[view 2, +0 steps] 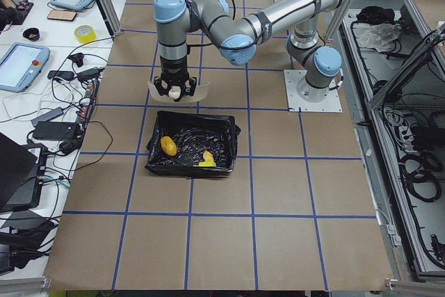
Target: Sweep and dump trash into bin
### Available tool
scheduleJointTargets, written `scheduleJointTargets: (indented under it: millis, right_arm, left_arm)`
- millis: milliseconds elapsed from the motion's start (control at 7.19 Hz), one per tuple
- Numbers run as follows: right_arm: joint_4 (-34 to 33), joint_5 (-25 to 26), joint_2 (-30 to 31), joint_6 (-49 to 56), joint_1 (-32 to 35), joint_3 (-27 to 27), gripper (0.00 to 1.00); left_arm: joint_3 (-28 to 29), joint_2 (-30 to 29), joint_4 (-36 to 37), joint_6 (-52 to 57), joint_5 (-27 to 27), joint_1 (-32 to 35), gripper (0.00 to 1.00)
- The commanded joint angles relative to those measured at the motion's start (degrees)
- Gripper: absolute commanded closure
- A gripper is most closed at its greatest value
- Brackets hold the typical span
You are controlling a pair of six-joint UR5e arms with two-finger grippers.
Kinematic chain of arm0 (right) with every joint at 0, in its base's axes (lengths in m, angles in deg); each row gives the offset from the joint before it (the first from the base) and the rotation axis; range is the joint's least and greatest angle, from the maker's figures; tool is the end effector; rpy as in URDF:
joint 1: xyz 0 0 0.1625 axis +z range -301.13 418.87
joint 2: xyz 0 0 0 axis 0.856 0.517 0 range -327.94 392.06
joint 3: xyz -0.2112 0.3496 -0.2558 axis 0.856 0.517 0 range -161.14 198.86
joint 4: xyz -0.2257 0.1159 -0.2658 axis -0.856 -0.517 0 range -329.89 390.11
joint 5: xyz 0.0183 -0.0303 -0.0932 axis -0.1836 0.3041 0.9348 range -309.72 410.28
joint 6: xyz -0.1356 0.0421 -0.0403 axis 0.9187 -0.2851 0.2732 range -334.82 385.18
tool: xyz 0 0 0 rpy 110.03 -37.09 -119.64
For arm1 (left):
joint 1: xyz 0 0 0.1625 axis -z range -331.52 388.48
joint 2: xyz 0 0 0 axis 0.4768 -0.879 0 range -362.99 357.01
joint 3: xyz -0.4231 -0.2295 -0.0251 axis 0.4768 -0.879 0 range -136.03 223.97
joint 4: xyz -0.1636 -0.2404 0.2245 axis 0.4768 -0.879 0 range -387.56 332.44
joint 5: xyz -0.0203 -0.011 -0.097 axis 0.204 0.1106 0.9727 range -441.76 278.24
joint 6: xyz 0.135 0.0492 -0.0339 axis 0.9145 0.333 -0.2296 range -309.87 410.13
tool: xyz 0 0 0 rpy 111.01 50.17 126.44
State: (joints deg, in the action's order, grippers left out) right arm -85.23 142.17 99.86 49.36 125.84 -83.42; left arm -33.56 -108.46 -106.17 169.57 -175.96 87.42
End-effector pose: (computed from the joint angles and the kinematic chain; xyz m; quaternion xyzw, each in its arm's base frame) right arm -0.0928 -0.5466 0.2534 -0.0114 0.9966 0.0795 0.0168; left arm 0.1997 -0.5691 0.4780 0.6927 0.7166 0.0167 0.0800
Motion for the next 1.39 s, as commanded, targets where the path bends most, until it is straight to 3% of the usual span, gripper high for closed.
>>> scheduleJointTargets:
  millis: [0,139,556,695,973,1251]
  right_arm:
    - [-0.1,-0.2,-0.5,0.0,0.0,0.1,0.76]
    - [0.1,-0.5,-0.4,-0.1,0.0,0.1,0.59]
    - [0.5,-0.4,0.3,-1.2,0.0,0.4,0.22]
    - [0.9,-0.2,0.6,-1.5,0.0,1.1,0.0]
    - [5.2,0.2,5.7,-1.6,0.0,1.5,0.0]
    - [14.9,-0.2,17.8,-5.1,0.3,1.6,0.0]
  left_arm:
    - [-1.1,-2.7,-0.9,-4.0,14.1,5.7,1.0]
    - [-1.1,-5.0,0.0,-4.5,16.7,7.0,1.0]
    - [-1.3,-12.9,7.0,-7.6,16.6,15.0,1.0]
    - [-1.5,-14.0,8.5,-9.6,15.5,17.7,1.0]
    - [-7.1,-16.3,18.1,-9.5,15.2,18.2,1.0]
    - [-9.1,-17.8,20.2,-9.1,15.5,18.4,1.0]
